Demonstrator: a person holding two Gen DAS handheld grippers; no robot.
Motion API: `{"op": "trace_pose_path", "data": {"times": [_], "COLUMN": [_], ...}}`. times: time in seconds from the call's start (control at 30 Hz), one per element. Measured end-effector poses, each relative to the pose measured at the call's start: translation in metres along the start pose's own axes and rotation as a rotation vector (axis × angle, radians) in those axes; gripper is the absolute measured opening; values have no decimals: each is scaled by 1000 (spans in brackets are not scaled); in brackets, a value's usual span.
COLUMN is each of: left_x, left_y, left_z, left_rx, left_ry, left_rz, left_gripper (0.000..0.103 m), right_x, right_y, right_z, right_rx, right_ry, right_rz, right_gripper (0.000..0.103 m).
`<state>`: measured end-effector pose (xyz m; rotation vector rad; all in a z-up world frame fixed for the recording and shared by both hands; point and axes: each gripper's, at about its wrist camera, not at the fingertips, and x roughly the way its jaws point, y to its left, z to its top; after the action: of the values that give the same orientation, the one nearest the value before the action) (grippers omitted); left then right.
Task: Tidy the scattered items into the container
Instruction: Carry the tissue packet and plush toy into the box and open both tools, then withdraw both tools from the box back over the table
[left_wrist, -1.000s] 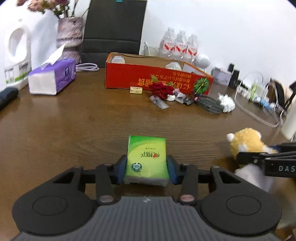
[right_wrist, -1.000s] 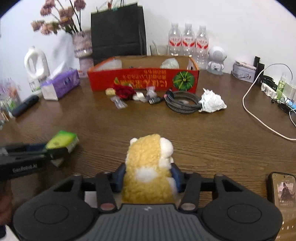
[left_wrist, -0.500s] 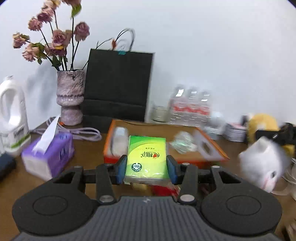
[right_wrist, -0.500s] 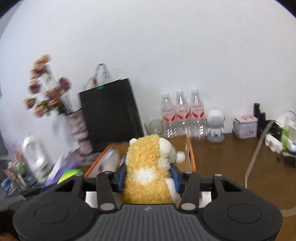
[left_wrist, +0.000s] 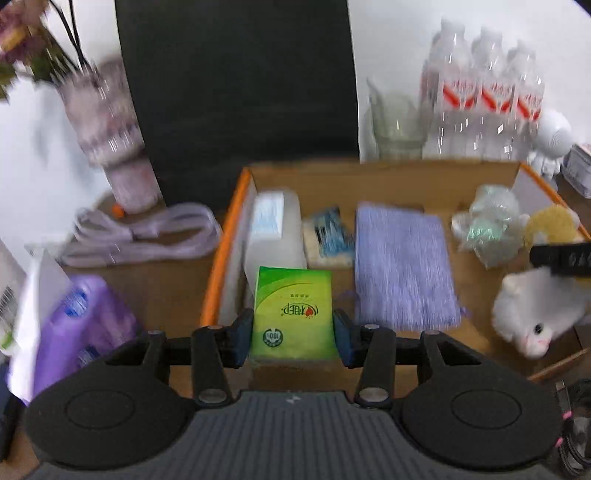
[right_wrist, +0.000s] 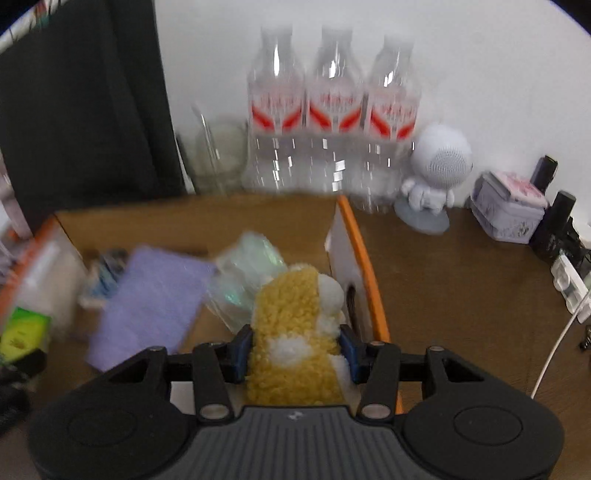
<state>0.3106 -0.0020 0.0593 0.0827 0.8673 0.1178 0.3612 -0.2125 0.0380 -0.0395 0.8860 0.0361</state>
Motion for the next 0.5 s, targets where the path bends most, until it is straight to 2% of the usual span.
{"op": "trace_pose_path", "data": {"times": [0.07,0.13,0.27,0.33,0.37,0.47,0.5], "left_x": [7,5,-4,-19,-29,-55,-64], "left_y": [4,1,13,20,23,37,42], "left_z": [-2,-4,1,5,9,22,27], "left_rx": [2,45,-7,2,15,6,-10], "left_ry": [43,46,100,107,103,80,82], "left_rz": [-21,-7,-73,-112,-119,-116,-119], "left_gripper": [48,49,61,61,63,79,79], "right_x": [5,7,0,-11,-21,-53,-65], "right_y": [7,21,35,33,30,18,14], "right_z": [-8,-17,-20,-14,-9,9,15], "right_rx": [-68,-182,-308,-320,-304,-248,-224], "right_ry": [6,15,17,65,76,61,53], "right_rz": [-43,-95,-160,-146,-129,-94,-76], "right_gripper": [50,54,60,62,66,87,87]}}
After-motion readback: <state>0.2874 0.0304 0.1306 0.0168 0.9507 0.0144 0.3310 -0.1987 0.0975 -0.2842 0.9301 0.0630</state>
